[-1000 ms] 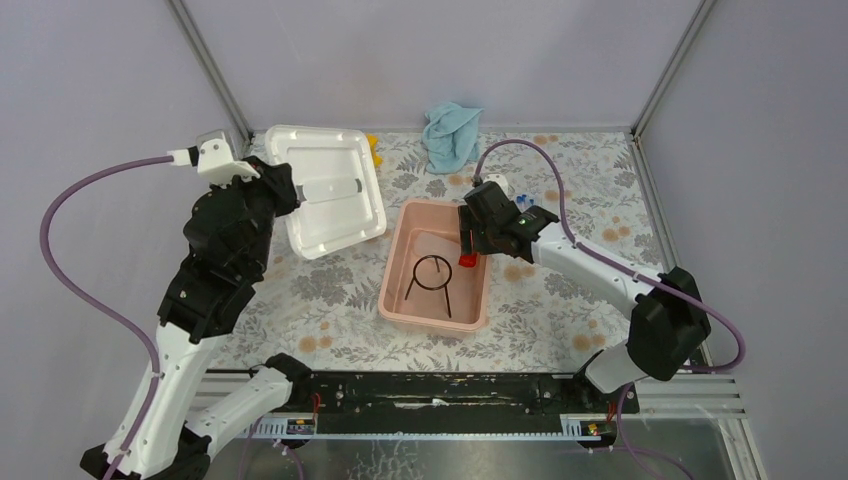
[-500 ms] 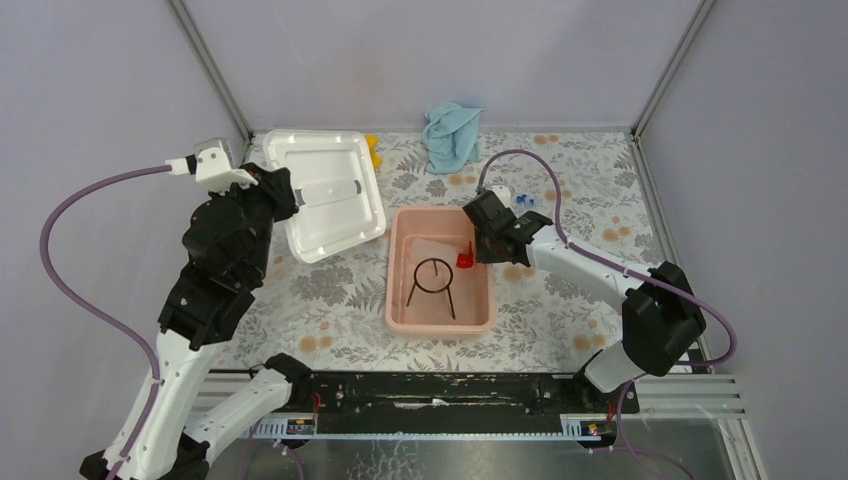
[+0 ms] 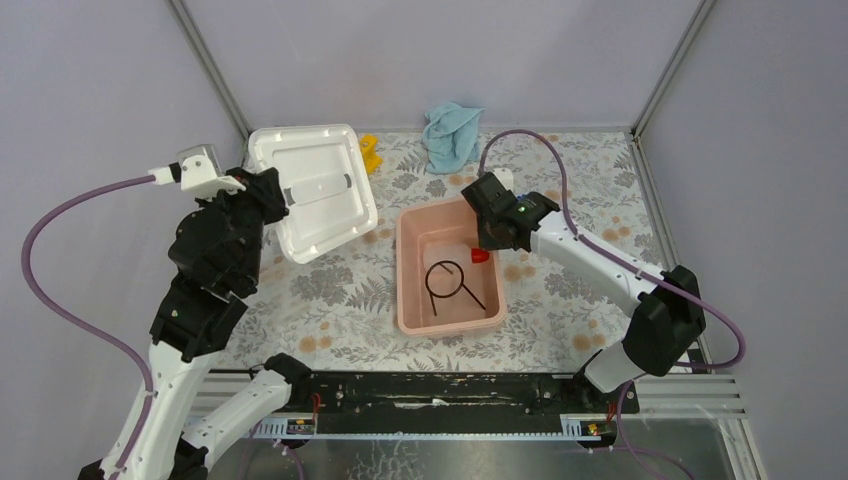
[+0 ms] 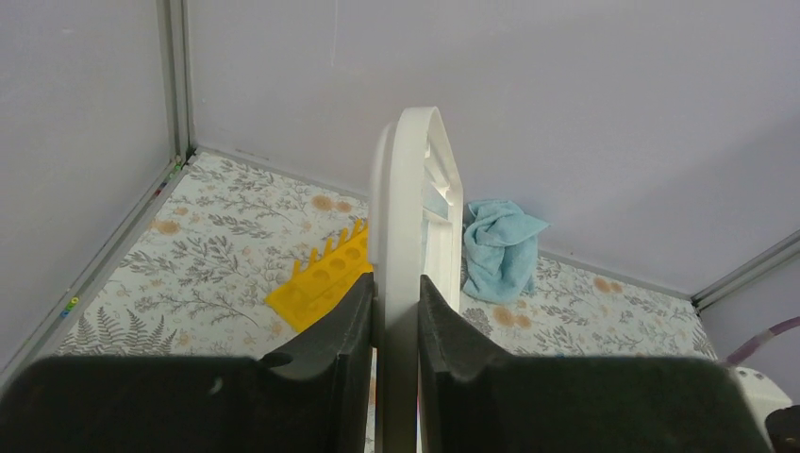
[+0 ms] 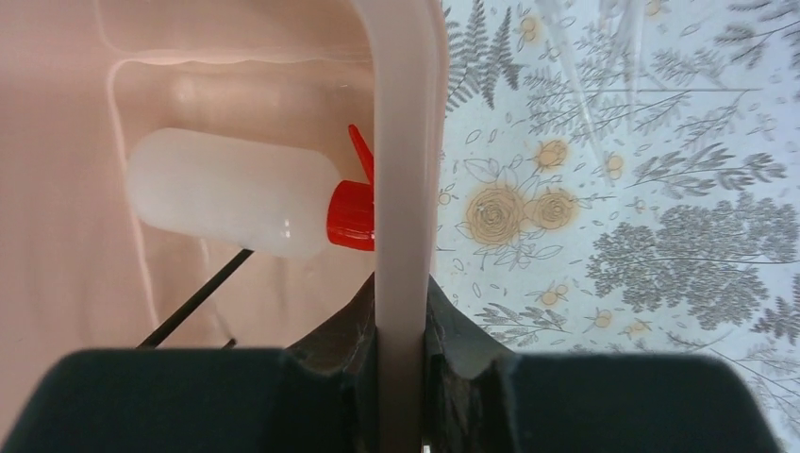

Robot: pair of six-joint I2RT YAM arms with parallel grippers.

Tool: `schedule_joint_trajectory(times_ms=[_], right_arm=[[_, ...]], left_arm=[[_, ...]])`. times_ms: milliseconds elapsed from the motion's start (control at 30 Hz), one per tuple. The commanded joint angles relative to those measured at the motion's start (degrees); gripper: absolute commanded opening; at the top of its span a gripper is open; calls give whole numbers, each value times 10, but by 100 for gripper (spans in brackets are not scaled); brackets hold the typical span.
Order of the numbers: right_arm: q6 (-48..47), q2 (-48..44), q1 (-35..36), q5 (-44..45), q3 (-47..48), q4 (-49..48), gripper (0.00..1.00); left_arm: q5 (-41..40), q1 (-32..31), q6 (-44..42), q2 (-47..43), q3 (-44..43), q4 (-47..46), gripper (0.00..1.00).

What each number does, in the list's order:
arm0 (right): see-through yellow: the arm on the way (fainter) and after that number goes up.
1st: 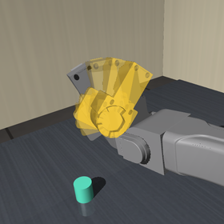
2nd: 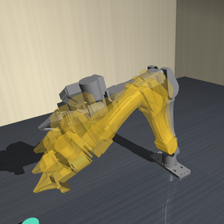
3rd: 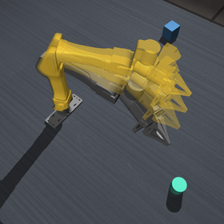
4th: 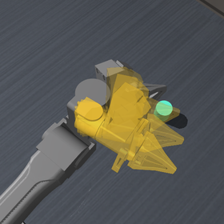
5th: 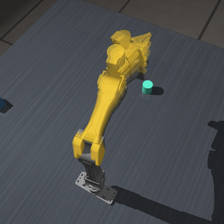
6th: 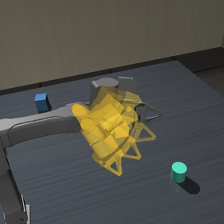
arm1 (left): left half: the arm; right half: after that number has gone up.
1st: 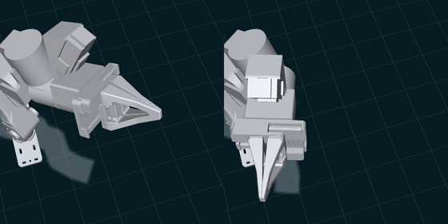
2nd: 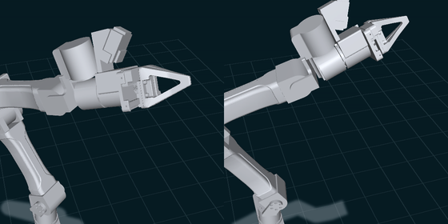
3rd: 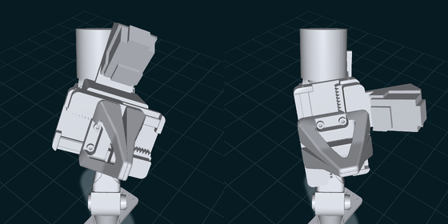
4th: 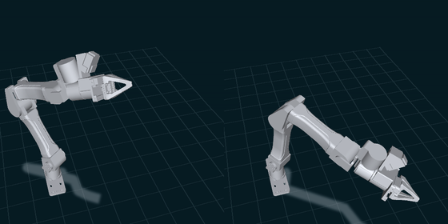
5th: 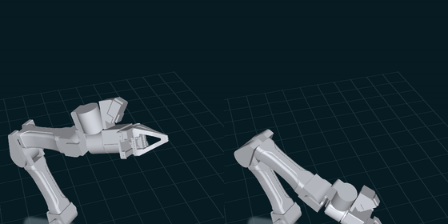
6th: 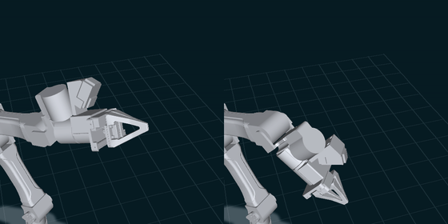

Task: Organize the chemistry lab equipment
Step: Pick up the storage box at the center of the board.

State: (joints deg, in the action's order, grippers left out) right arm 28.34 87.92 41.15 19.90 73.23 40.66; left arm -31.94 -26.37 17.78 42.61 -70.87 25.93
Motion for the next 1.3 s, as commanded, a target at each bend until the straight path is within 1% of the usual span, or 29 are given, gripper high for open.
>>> schedule_joint_trajectory(times_ms=[0, 400, 700, 800, 933, 1100, 1267], right_arm=[[3, -23, -7, 44, 91, 34, 0], [-16, -41, -78, 49, 239, 96, 0], [-35, -46, -143, 38, 290, 106, 0], [-36, -53, -159, 34, 282, 103, 0], [-29, -73, -184, 17, 247, 88, 0], [-7, -109, -222, -30, 174, 58, 0], [18, -151, -239, -67, 89, 32, 0]], left_arm=[[-14, -1, -16, -4, 2, -66, 0], [-6, -1, -31, -7, 12, -63, 0], [2, -2, -31, -7, 19, -58, 0], [13, -1, -30, -1, 16, -53, 0], [44, -2, -28, 7, 11, -50, 0], [77, -2, -21, 31, -7, -37, 0], [105, -2, -18, 55, -16, -37, 0]])
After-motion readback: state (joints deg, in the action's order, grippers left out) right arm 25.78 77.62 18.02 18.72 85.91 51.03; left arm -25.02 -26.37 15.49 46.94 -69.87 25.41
